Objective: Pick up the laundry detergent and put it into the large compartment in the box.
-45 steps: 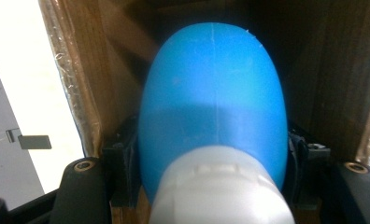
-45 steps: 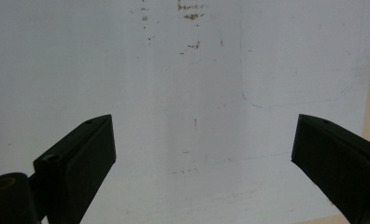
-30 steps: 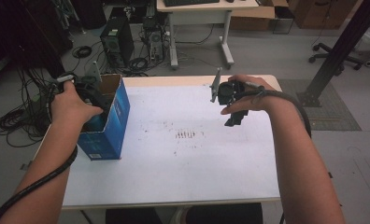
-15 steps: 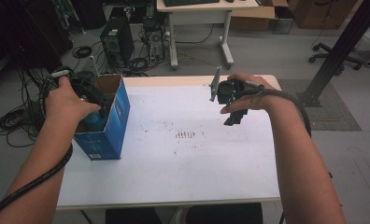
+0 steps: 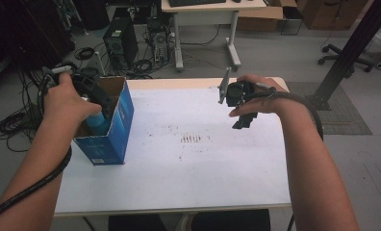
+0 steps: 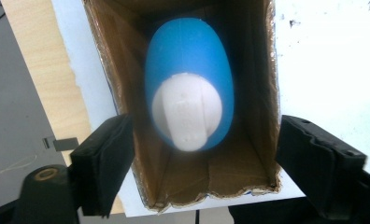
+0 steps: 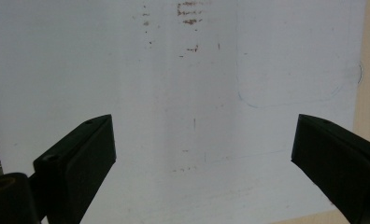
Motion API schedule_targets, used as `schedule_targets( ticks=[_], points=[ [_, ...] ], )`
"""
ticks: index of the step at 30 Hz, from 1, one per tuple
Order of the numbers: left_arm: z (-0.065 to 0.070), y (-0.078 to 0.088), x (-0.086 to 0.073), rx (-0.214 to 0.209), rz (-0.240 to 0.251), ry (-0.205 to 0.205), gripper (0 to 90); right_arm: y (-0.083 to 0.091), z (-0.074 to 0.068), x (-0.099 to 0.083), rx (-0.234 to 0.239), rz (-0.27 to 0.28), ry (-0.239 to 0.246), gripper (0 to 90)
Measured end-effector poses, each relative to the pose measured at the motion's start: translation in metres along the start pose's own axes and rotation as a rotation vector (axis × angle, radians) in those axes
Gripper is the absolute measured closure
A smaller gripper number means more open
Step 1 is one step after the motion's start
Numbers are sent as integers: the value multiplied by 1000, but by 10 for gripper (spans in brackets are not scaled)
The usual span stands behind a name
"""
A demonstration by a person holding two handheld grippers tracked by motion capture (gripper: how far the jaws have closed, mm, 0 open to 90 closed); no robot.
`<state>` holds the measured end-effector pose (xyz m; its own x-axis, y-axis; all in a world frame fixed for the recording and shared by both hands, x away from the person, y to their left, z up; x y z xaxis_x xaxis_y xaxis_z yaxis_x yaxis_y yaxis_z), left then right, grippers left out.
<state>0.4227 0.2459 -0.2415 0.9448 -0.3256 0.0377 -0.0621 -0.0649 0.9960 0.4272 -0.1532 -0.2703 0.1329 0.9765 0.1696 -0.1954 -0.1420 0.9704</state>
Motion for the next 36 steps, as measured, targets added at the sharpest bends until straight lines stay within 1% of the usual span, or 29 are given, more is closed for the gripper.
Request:
schedule_targets(
  ticks=[4,8,11,15,16,19,22,25,26,30,33,36],
  points=[
    [0,2,0,-3,3,1,164,1,-1,-1,-1,1,-2,62],
    [-1,4,0,2,5,-10,127,1,0,-2,-2,2,-4,62],
    [-2,6,-1,3,8,-16,120,1,-1,-2,-2,2,-4,62],
    [-1,10,-1,11,5,-43,84,1,-1,-2,-2,3,-2,62],
    [-1,10,-1,9,-1,-51,79,1,-1,-2,-2,4,0,62],
    [1,13,0,3,2,-65,69,2,-1,-2,-3,2,-1,62],
    [5,15,1,9,3,-89,47,2,-2,-2,-4,3,2,62],
    [8,17,2,35,2,-124,8,3,-3,-2,-4,2,3,62],
    [10,19,3,34,11,-134,4,3,-3,-2,-5,-2,4,62],
    [15,23,4,37,19,-170,2,4,-4,-2,-7,-5,8,62],
    [21,27,6,34,36,-215,2,4,-5,-2,-9,-3,10,62],
    [27,30,8,30,35,-252,2,4,-6,-3,-8,-5,9,62]
  ],
)
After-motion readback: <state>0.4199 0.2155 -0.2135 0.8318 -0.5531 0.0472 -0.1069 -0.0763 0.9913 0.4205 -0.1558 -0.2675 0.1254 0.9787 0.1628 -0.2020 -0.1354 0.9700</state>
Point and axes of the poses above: each handheld gripper's, and its own axes: y roughly backward along the jaws, x roughly out of its top, z roughly to its right, the point moved 2 cm from there along -y, roughly forward along the jaws, and after that the axes turned 9 degrees about -y, right-handed, at the moved point
